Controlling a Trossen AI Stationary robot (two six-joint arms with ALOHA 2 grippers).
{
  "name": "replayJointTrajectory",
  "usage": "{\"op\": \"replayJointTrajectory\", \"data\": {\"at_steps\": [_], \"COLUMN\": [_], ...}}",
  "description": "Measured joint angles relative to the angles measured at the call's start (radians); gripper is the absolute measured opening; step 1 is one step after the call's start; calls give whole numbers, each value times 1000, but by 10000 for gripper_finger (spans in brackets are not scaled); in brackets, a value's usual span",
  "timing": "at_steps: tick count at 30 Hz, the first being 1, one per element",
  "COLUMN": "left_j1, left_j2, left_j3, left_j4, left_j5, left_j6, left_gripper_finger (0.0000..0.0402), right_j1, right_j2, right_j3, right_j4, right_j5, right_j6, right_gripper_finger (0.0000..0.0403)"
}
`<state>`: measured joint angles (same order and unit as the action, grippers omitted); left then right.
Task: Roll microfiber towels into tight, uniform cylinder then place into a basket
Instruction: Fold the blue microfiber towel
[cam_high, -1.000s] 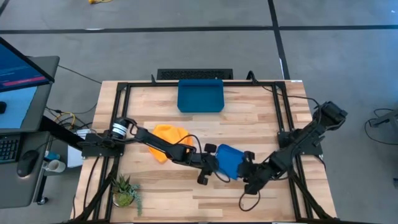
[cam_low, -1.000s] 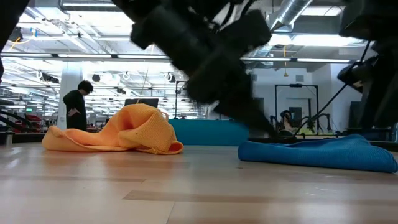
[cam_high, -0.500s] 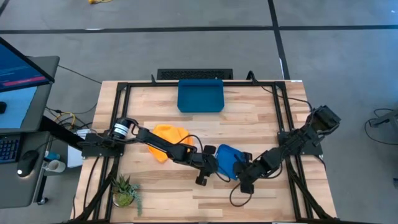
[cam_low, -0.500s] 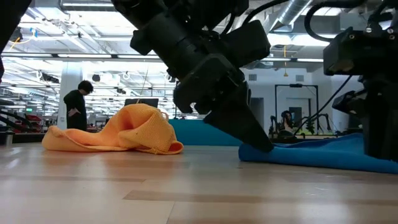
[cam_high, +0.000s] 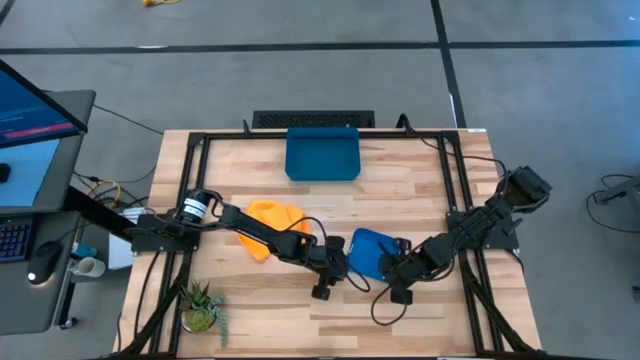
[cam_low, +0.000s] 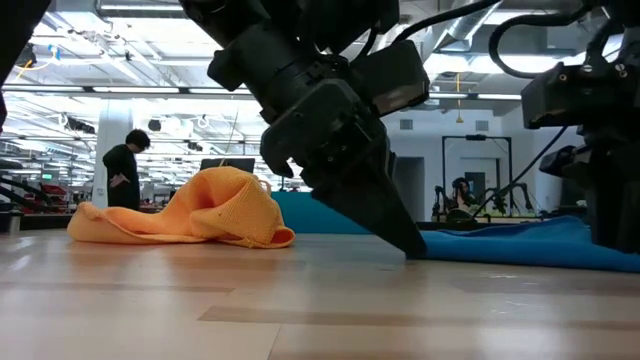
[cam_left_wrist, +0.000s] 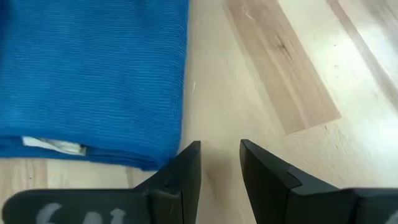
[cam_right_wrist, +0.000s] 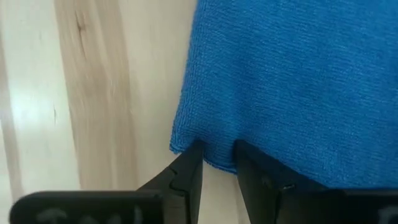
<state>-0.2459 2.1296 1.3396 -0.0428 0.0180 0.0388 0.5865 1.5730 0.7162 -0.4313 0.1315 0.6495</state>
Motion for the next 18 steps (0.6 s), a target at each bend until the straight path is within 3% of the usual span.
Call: {"op": "replayJointTrajectory", "data": {"at_steps": [3,9,18], "left_j1": [0,-17,-40], "left_j2": [0,0,-2], "left_j3": [0,0,0], "left_j4": [4,13,108], "left_j5": [-32,-204,-232], "left_j6": [3,19,104], "left_gripper_finger": [104,100,74], "right_j1": [0,0,16], "right_j2": [-12,-64,-156], "right_j3": [-2,-3,-3], "right_j4": [-18,-40,-36], "right_j5": [0,-4,3], "right_j6": [-29,-48,56], "right_gripper_finger": [118,118,118]}}
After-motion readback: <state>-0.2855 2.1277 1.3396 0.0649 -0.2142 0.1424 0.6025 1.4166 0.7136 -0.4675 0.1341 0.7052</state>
